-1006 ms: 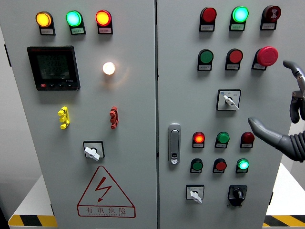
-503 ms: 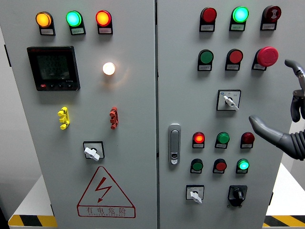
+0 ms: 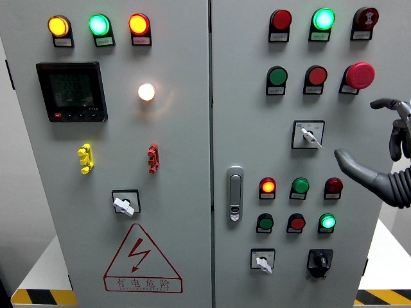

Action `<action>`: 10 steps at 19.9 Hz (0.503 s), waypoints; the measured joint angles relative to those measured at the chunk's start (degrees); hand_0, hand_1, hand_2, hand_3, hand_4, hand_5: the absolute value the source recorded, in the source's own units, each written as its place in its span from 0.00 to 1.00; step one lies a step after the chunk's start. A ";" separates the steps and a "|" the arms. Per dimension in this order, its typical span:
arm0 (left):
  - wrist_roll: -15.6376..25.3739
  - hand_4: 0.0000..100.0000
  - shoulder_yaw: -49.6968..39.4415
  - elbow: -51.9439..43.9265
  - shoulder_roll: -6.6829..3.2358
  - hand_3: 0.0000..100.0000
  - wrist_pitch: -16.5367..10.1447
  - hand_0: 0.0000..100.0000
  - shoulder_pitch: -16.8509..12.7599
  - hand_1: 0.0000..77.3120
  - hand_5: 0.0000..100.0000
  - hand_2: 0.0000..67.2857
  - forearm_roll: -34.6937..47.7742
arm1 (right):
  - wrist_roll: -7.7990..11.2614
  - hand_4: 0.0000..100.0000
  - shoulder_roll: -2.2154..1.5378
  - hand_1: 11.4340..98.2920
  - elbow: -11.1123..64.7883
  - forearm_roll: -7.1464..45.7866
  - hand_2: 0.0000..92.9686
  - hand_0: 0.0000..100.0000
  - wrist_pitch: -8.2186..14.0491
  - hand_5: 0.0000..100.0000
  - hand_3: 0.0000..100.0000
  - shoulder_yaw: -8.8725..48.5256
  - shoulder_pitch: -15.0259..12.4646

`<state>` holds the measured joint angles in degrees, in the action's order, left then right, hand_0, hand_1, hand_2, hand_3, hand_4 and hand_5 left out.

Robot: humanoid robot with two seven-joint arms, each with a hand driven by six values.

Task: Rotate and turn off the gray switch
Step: 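Move the right hand toward the gray rotary switch with white handle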

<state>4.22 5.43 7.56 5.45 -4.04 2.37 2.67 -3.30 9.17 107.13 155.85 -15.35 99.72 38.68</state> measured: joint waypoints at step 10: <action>0.00 0.08 0.02 0.00 -0.01 0.19 0.00 0.89 0.00 0.00 0.11 0.20 0.06 | -4.42 1.00 -0.19 0.27 -5.75 -1.00 0.70 0.00 1.73 1.00 1.00 -2.02 3.87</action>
<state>4.22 5.45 7.56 5.44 -4.04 2.37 2.73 -7.72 8.98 101.38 154.86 -13.62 97.70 42.55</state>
